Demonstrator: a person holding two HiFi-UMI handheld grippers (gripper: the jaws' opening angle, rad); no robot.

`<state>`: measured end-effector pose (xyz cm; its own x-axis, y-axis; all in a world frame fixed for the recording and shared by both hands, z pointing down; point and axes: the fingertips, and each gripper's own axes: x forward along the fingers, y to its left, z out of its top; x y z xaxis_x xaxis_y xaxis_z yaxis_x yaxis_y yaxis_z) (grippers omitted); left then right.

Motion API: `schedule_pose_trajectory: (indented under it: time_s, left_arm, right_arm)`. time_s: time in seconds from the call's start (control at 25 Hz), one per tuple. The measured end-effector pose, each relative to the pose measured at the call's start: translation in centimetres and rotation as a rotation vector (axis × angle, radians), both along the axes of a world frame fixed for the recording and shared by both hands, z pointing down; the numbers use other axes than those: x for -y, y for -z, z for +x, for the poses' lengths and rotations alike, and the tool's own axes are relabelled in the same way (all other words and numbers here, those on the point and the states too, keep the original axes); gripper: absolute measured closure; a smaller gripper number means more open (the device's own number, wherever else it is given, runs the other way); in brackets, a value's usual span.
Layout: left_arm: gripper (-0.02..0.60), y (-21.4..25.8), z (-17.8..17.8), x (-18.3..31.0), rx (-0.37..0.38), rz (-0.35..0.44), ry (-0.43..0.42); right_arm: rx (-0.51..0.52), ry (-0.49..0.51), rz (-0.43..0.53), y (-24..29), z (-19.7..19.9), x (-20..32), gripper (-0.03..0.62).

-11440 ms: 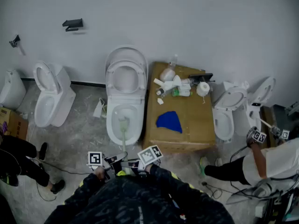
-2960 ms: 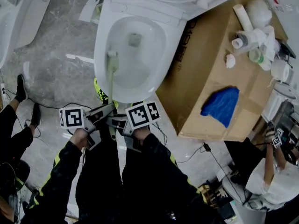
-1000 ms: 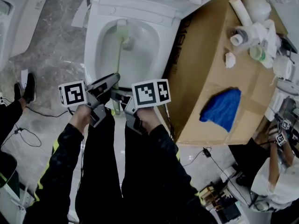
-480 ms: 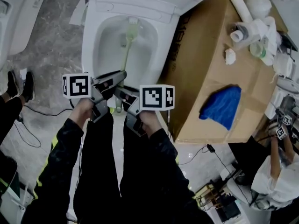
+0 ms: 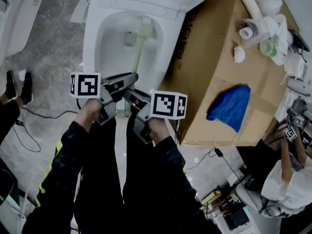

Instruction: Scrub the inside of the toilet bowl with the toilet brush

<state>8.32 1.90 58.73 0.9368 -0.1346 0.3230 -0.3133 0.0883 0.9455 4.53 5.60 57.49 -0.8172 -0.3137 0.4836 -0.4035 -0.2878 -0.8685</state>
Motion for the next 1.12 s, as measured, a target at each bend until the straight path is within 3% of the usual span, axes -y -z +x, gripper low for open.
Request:
schedule_pose_trajectory:
  time_s: [0.36,0.56,0.72,0.92,1.12]
  left_arm:
    - [0.486,0.1,2.2,-2.0,-0.049,-0.034,-0.038]
    - [0.488,1.0,3.3,-3.0,-0.133,-0.052,-0.035]
    - [0.487,0.4,3.1,-4.4,-0.095,-0.083,-0.048]
    - [0.487,0.4,3.6,-4.8,-0.11,-0.095,-0.056]
    - [0.488,0.1,3.0,-4.1,-0.105,-0.099,0.003]
  right_arm:
    - [-0.067,-0.034,-0.031,-0.2,2.1,-2.0,0.537]
    - [-0.063,-0.056,-0.052,0.0,2.3,-3.1,0.537]
    - [-0.074,-0.065,-0.072,0.1,2.5,-4.2,0.537]
    - [-0.085,-0.062,-0.087,0.0,2.9,-4.6,0.537]
    - [-0.112,0.004,-0.095,0.0,2.9,-4.1,0.537]
